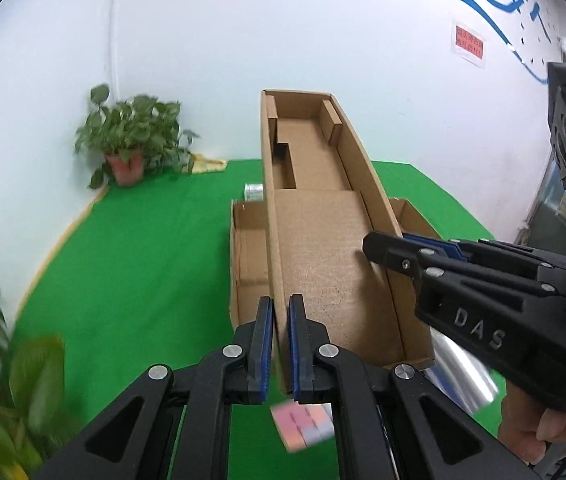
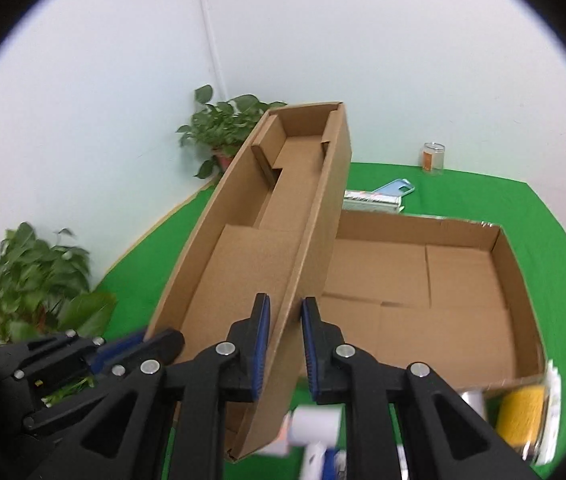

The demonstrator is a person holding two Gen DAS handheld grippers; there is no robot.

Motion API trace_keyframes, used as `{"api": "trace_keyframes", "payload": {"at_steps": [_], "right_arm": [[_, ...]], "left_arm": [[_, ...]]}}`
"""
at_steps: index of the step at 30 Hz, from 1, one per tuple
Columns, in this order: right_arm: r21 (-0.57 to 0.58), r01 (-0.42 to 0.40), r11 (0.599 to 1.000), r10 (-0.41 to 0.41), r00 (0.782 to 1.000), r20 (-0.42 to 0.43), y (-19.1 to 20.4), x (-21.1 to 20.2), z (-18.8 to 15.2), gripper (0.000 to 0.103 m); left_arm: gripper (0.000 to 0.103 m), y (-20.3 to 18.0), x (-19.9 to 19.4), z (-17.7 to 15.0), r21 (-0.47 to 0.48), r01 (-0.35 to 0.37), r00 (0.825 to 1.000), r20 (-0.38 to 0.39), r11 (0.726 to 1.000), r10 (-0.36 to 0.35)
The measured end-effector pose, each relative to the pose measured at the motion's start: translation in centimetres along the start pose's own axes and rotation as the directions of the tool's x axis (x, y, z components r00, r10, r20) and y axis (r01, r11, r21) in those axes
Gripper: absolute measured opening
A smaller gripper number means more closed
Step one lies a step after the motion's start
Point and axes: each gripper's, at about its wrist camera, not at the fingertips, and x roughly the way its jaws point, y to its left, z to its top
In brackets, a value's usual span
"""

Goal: Organize rigid objects
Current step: 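Carry the insert with both grippers into the large cardboard box and open them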

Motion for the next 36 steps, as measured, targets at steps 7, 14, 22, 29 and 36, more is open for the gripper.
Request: {"api": "trace_keyframes", "payload": {"at_steps": [7, 14, 22, 29, 36], "right_arm": [[0.045, -0.026, 0.999, 0.03, 0.994, -0.104, -3.1, 7.4, 3.0, 0.015], [0.061, -0.045, 0.997, 0.058, 0.971, -0.232, -4.5, 14.6, 1.5, 0.015], [0.109, -0.059, 0.992, 0.095, 0.93, -0.355, -5.7, 19.9, -1.6, 0.015], [0.137, -0.071, 0.988, 0.123, 0.9, -0.418, -5.9, 22.1, -2.7, 0.014], [0.174, -0.104, 0.979, 0.171, 0.881, -0.442, -5.9, 23.2, -2.9, 0.015]], "left_arm": [[0.004, 0.2, 8.9, 4.8, -0.005, -0.005, 0.992, -0.125, 1.0, 0.005], [0.004, 2.7, 18.3, 3.2, -0.028, -0.017, 0.967, -0.254, 0.999, 0.009], [0.004, 3.6, 24.8, -1.9, -0.035, -0.046, 0.928, -0.371, 0.998, 0.029], [0.007, 3.5, 26.2, -4.4, -0.058, -0.062, 0.905, -0.425, 0.996, 0.031], [0.007, 3.4, 23.9, -4.9, -0.088, -0.07, 0.916, -0.399, 0.994, 0.029]]}}
